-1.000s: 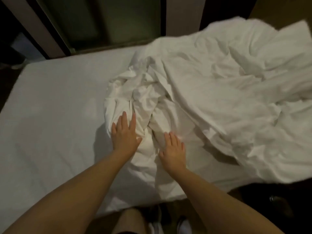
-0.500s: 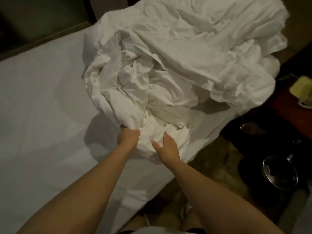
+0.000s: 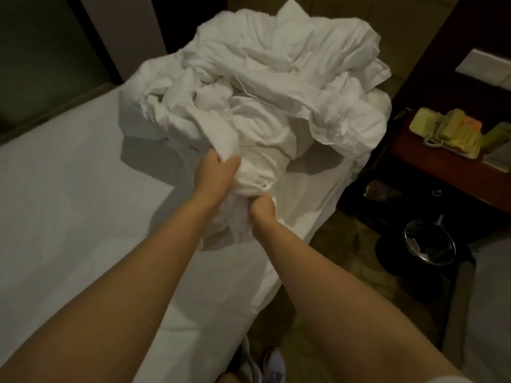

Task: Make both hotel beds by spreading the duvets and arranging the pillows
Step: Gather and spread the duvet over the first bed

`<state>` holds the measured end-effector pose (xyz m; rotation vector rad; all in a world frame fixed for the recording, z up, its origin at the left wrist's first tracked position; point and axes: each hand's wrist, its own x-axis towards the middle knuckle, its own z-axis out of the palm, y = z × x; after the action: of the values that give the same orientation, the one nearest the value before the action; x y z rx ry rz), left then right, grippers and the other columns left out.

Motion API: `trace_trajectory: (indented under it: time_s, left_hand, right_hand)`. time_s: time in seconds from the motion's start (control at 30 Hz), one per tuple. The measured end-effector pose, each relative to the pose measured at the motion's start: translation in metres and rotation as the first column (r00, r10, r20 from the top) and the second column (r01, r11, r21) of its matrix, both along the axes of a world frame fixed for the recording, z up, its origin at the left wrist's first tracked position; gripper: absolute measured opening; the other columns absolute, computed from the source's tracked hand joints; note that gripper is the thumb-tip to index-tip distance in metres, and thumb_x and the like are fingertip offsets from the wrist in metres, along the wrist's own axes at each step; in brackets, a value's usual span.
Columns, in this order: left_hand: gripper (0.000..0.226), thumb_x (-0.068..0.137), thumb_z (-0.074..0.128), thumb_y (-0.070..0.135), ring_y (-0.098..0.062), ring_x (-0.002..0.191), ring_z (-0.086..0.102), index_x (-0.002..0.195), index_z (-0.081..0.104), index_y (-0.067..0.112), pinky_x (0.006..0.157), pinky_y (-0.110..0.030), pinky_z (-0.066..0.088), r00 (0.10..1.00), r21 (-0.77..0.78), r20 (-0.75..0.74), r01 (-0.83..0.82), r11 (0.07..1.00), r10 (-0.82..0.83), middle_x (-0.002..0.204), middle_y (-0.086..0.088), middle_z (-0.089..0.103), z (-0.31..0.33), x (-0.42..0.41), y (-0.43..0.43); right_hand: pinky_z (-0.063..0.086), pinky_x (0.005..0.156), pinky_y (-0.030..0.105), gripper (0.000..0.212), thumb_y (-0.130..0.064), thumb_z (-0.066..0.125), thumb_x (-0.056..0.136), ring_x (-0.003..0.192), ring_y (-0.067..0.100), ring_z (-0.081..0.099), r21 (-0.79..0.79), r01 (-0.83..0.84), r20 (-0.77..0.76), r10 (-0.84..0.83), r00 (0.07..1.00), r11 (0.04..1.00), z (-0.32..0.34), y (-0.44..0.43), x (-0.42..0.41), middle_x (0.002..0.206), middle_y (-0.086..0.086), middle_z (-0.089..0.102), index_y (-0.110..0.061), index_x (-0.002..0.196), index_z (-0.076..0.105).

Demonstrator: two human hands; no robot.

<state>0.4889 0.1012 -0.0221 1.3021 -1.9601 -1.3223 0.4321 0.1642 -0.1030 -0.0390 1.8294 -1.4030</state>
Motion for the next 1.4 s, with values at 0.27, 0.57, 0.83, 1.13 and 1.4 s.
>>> trace_trajectory:
  time_s: [0.27, 0.57, 0.83, 1.13, 1.4]
  left_hand:
    - [0.091, 0.071, 0.054, 0.052, -0.029, 0.134, 0.037, 0.148, 0.025, 0.014, 0.109, -0.041, 0.033, 0.962, -0.134, 0.13, 0.256, 0.957, -0.239, 0.147, -0.012, 0.036, -0.03, 0.103, 0.005]
    - [0.022, 0.097, 0.041, 0.017, -0.033, 0.088, 0.057, 0.091, 0.058, 0.005, 0.07, -0.03, 0.036, 0.974, -0.173, 0.202, 0.137, 0.975, -0.101, 0.098, -0.017, 0.063, -0.04, 0.172, -0.022]
    - [0.031, 0.099, 0.04, 0.022, -0.032, 0.112, 0.056, 0.121, 0.061, 0.017, 0.086, -0.031, 0.043, 0.645, -0.12, 0.664, 0.591, 0.797, -0.379, 0.126, -0.013, 0.06, -0.07, 0.226, 0.045]
    - [0.036, 0.099, 0.04, 0.036, -0.03, 0.121, 0.051, 0.126, 0.057, 0.019, 0.098, -0.036, 0.039, 0.526, -0.166, 0.786, 0.686, 0.709, -0.324, 0.134, -0.011, 0.055, -0.007, 0.27, 0.068]
    - [0.025, 0.088, 0.048, 0.005, -0.037, 0.104, 0.056, 0.105, 0.066, 0.006, 0.081, -0.039, 0.041, 0.831, -0.746, 0.555, 0.512, 0.425, -0.029, 0.112, -0.019, 0.063, 0.25, 0.293, 0.024]
  right_hand:
    - [0.038, 0.108, 0.04, 0.036, -0.021, 0.04, 0.099, 0.093, 0.026, 0.058, -0.602, 0.463, 0.619, 0.015, 0.785, 0.65, 0.136, -0.01, 0.056, 0.105, 0.011, 0.061, -0.006, 0.129, 0.054]
    - [0.036, 0.109, 0.047, 0.044, -0.033, 0.04, 0.098, 0.128, 0.032, 0.049, -0.769, 0.381, 0.464, 0.039, 0.885, 0.512, 0.193, 0.058, 0.096, 0.136, 0.014, 0.054, -0.009, 0.132, 0.053]
    - [0.044, 0.102, 0.048, 0.079, -0.046, 0.075, 0.074, 0.118, 0.029, 0.053, -0.219, 0.418, 0.223, -0.372, 0.901, 0.882, 0.063, 0.12, 0.165, 0.135, 0.006, 0.051, -0.023, 0.141, 0.038]
    - [0.047, 0.098, 0.048, 0.096, -0.039, 0.079, 0.072, 0.117, 0.032, 0.05, -0.035, 0.214, 0.226, -0.201, 0.953, 0.976, 0.023, 0.134, 0.238, 0.136, 0.01, 0.044, -0.022, 0.147, 0.02]
    - [0.048, 0.036, 0.024, 0.039, -0.006, 0.05, 0.093, 0.069, 0.025, 0.061, -0.338, 0.402, 0.143, -0.376, 0.916, 0.851, 0.148, 0.078, 0.213, 0.121, 0.015, 0.058, -0.015, 0.13, 0.051]
